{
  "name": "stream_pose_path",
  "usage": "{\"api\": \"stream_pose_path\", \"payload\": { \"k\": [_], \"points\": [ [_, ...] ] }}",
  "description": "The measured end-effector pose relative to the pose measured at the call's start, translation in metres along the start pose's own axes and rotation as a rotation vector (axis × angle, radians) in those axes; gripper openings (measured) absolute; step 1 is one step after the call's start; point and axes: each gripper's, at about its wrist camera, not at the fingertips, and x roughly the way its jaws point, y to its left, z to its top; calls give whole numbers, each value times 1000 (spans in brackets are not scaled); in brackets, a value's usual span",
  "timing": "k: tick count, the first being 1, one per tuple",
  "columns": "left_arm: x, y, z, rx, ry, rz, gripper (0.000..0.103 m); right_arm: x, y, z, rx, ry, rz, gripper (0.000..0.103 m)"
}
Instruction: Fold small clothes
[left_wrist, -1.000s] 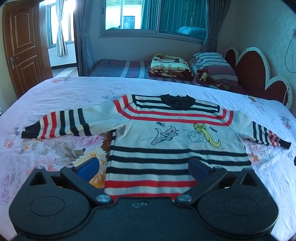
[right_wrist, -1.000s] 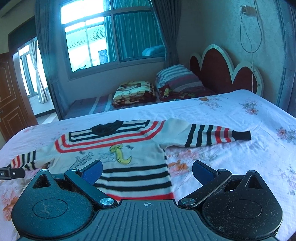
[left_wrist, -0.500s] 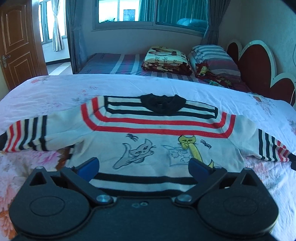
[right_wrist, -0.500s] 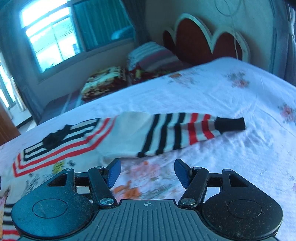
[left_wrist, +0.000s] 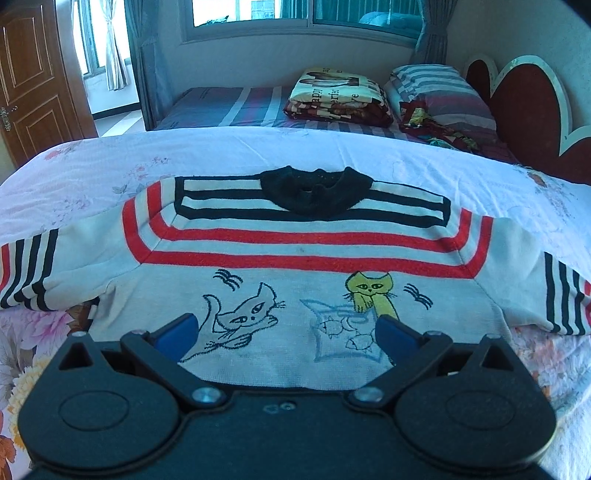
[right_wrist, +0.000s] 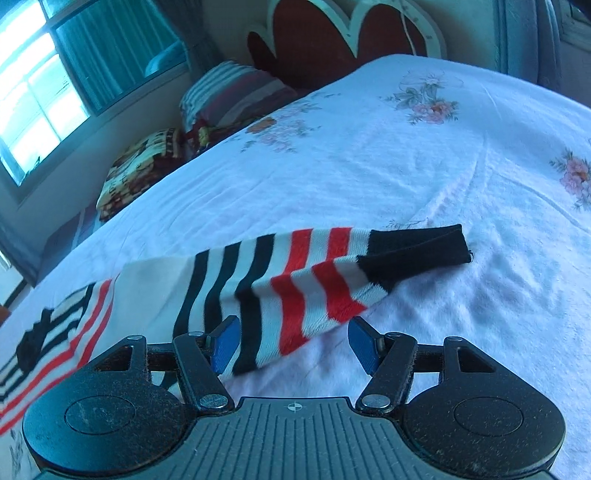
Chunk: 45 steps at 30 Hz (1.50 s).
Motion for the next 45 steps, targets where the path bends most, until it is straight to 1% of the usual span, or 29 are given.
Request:
{"api": "stream_pose_path", "payload": {
  "k": [4,5,6,7,11,13,14,15,17,19,21,23,25,29,32,35,36,39,42,45],
  "points": [
    [8,0,3,-3,12,23,102,17,-13,11,63,26,1,66],
    [9,0,3,-2,14,28,102,20,-16,13,85,32,-2,76],
    [11,-1,4,-1,16,33,102,23,-19,16,108,34,-4,89],
    [12,-1,4,-1,18,38,102,25,-21,18,123,29,-6,91],
    [16,-4,5,9,20,48,102,31,-27,26,139,-12,3,90],
    [18,-5,6,11,25,48,102,35,-29,29,148,-20,-10,73],
    [19,-5,6,10,26,48,102,38,-30,30,150,-20,-20,56],
    [20,-5,6,8,26,46,102,39,-31,31,150,-25,-35,43],
    [21,-5,6,4,27,38,102,39,-33,30,147,-34,-63,28],
    [22,-5,6,2,26,29,101,39,-36,29,149,-36,-63,25],
    [22,-4,6,1,24,16,101,37,-35,28,127,-45,-69,17],
    [21,-3,6,-4,17,1,101,31,-30,27,103,-75,-64,14],
    [20,-2,7,-9,12,-15,101,24,-21,28,64,-110,-62,13],
    [18,6,9,-23,3,-37,101,8,14,28,-46,-172,-34,12],
    [16,16,12,-33,-7,-42,100,-3,51,26,-133,-204,13,12],
    [12,31,14,-49,-21,-51,100,-10,96,18,-218,-216,81,10],
    [11,37,15,-54,-26,-52,100,-11,112,14,-243,-216,107,3],
    [8,56,18,-70,-46,-60,100,-11,165,-7,-314,-190,194,4],
    [9,76,20,-85,-51,-70,100,-3,221,-40,-404,-153,266,4],
    [12,97,20,-117,-47,-84,100,13,271,-80,-460,-76,323,4]
  ]
}}
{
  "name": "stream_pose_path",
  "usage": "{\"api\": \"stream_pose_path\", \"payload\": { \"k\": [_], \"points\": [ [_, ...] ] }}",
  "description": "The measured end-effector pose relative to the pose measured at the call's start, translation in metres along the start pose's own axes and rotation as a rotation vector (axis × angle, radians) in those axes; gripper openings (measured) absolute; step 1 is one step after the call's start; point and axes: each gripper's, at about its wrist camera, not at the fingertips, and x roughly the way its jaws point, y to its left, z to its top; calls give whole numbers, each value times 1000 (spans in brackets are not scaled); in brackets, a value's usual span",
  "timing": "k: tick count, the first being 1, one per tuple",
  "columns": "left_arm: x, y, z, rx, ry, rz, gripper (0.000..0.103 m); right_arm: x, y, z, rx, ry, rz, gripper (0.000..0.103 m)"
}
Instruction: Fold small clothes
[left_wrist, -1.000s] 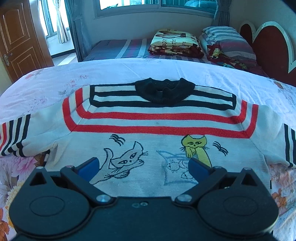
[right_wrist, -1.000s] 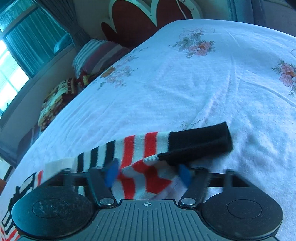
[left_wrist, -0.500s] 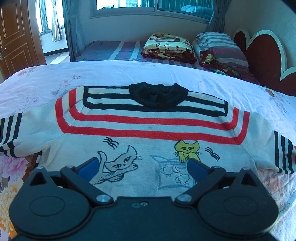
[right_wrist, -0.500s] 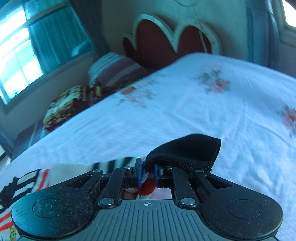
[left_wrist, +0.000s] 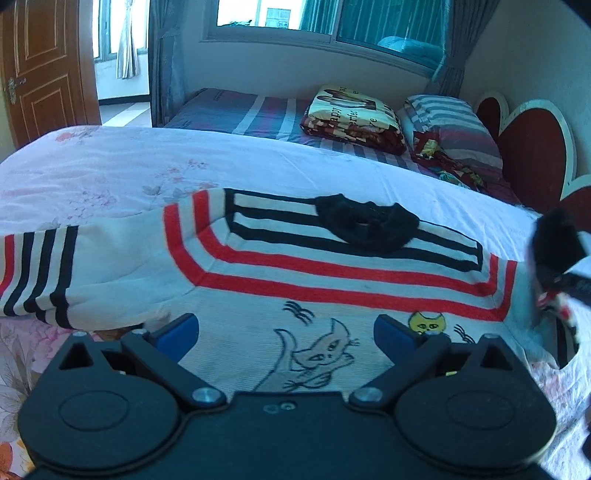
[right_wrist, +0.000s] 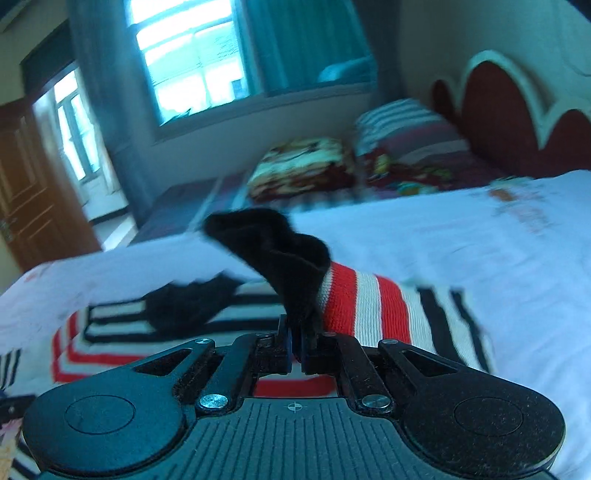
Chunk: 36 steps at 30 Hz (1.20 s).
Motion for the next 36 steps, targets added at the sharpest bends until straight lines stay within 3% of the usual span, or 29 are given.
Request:
{"api": "stream_pose_path", "payload": {
  "k": [5,7,8,9,11,14,18,25,26,27,28,31,33,36],
  "points": [
    [7,26,5,-51,23,-46,100,47,62,-36,-50,143,93,4],
    [10,29,7,-56,34,-76,100,58,77,-47,-70,194,99,10],
    [13,30,9,-57,45,-91,101,60,83,-50,-79,202,102,21],
    [15,29,10,-57,56,-113,101,58,84,-54,-81,201,113,38],
    [21,26,12,-71,90,-176,101,50,82,-56,-77,184,128,53],
    [35,19,12,-115,151,-279,101,24,73,-60,-94,141,121,54],
    [61,6,7,-221,251,-393,101,-9,52,-67,-134,86,34,54],
    [101,-11,-11,-349,333,-467,97,-28,-4,-80,-71,94,-114,54],
    [104,-13,-13,-367,330,-477,94,-29,-15,-80,-53,97,-134,54],
    [108,-14,-14,-376,324,-484,79,-30,-22,-81,-44,100,-154,54],
    [112,-16,-16,-382,319,-497,50,-29,-28,-82,-39,107,-173,54],
    [123,-15,-19,-412,329,-496,23,-22,-42,-82,-25,129,-193,54],
    [123,-13,-18,-409,306,-484,10,-15,-49,-82,-12,139,-190,54],
    [111,-12,-11,-387,234,-484,6,-6,-56,-81,9,145,-193,54]
  ]
}}
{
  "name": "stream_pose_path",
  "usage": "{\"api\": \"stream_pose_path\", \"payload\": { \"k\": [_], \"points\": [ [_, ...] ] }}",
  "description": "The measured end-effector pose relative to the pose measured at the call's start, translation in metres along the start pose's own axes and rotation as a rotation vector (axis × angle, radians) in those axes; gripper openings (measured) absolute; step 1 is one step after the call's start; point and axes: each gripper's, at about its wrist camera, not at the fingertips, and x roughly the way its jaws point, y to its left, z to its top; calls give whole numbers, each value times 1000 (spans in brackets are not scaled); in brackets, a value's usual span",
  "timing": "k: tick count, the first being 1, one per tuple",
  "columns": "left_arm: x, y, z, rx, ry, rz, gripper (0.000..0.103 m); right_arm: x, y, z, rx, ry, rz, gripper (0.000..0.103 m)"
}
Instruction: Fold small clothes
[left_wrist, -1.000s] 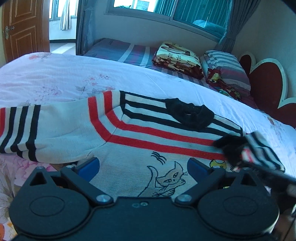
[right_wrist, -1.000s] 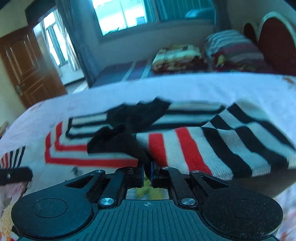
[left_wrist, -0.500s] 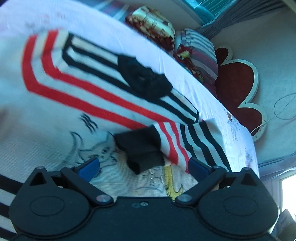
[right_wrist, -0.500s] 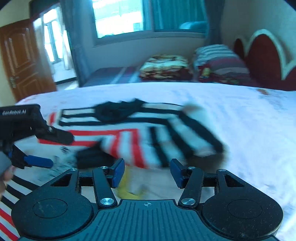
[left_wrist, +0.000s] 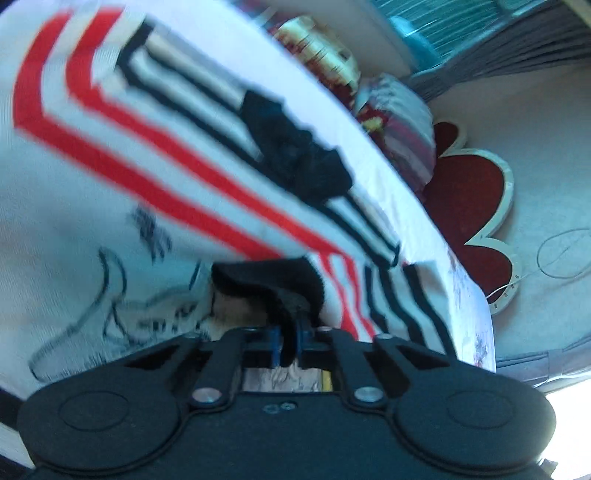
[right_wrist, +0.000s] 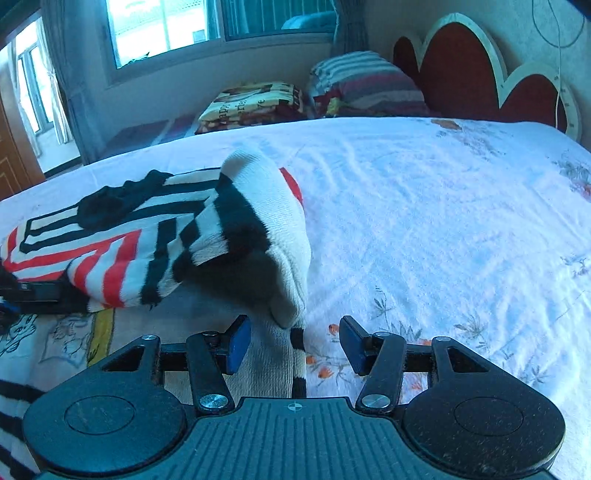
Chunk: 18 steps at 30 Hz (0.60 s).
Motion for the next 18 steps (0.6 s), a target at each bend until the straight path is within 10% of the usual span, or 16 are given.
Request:
{"api": "stream_pose_path", "payload": {
  "k": [2,5,18],
  "points": [
    [-16,-6,8,28,-56,-25,5,5,-1,4,8,-4,5,53],
    [-48,-10,26,58,-155,-37,5,10,2,9,9,5,23,19],
    [-54,55,15,52,-139,161,4,12,-5,1,6,46,24,16]
  ]
}}
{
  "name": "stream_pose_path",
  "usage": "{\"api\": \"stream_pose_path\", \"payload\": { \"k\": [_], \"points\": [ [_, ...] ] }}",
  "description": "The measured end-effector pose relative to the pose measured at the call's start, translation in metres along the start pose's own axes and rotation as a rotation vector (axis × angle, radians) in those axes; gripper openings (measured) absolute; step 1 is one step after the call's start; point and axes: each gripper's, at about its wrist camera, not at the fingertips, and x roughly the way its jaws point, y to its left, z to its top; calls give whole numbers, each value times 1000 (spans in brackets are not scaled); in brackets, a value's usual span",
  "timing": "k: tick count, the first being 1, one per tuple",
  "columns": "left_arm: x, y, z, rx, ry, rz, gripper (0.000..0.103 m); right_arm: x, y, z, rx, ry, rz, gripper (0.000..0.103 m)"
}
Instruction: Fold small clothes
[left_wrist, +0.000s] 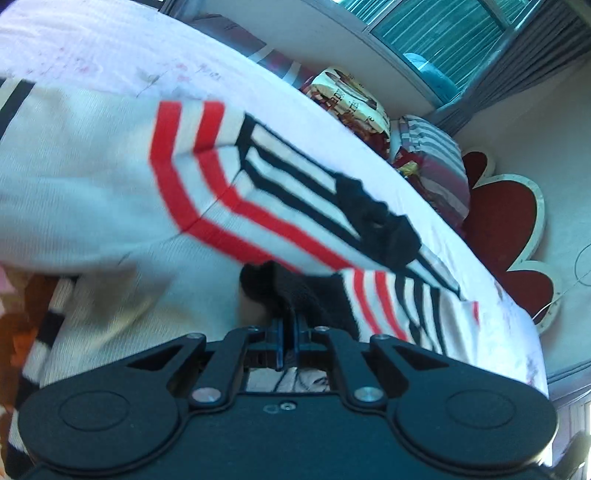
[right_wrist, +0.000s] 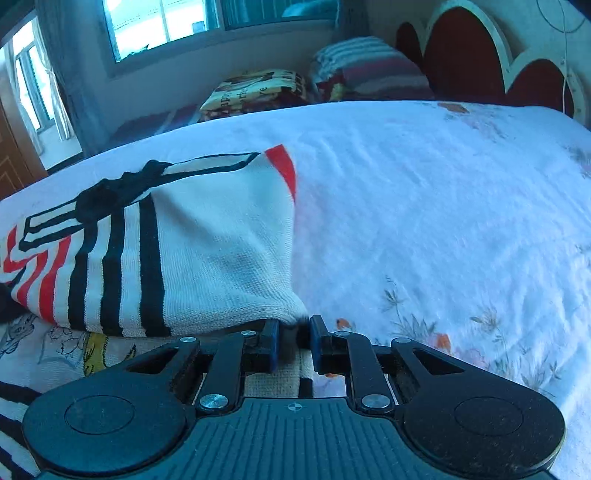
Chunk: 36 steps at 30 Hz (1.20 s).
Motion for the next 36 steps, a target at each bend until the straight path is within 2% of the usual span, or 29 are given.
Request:
{"api": "stream_pose_path", "payload": {
  "k": [3,7,8,9,10,11,12,13,14,16,20,25,26,27,28,30,32,33,36],
  "points": [
    [-9,1,4,23,-13,9,4,-9,-2,0,-12,19,38,17],
    [-19,-1,7,78,-18,67,6,-33,-13,0,48,-20,95,18],
    [-19,-2,8,79,-8,85,10,-38,-14,2,60,-37,103,23],
    [-20,-1,7,78,-11,105,23,-40,-15,5,67,-49,108,41],
    [-25,-2,7,80,-26,128,40,-40,-15,10,66,-59,108,50],
    [-34,-1,4,81,-51,153,52,-39,-14,16,60,-74,100,58],
    [-43,-3,5,75,-91,174,69,-36,-13,22,52,-87,95,58],
    [-52,-4,5,71,-143,177,74,-32,-11,29,43,-95,98,58],
    [-58,-8,6,89,-171,161,74,-26,-9,36,36,-97,100,58],
    [-62,-19,11,149,-155,124,73,-11,-7,50,36,-92,100,58],
    [-39,-44,13,206,-129,74,73,29,-6,80,61,-66,106,58],
    [1,-48,6,242,-52,103,69,67,-4,110,85,-50,124,58],
    [6,-43,3,245,-38,116,68,75,-4,115,82,-39,121,55],
    [8,-38,0,248,-34,120,67,83,-4,117,91,-23,124,24],
    [7,-37,-1,258,-42,120,67,91,-5,119,111,2,148,12],
    [6,-38,-4,272,-40,130,67,93,-5,121,113,-1,142,11],
    [6,-39,-4,276,-40,136,68,94,-2,117,46,-26,68,11],
    [9,-41,-4,280,-40,138,68,99,-6,114,51,-26,51,11],
    [12,-44,-6,310,-43,152,69,97,-7,115,55,-19,58,12]
  ]
}}
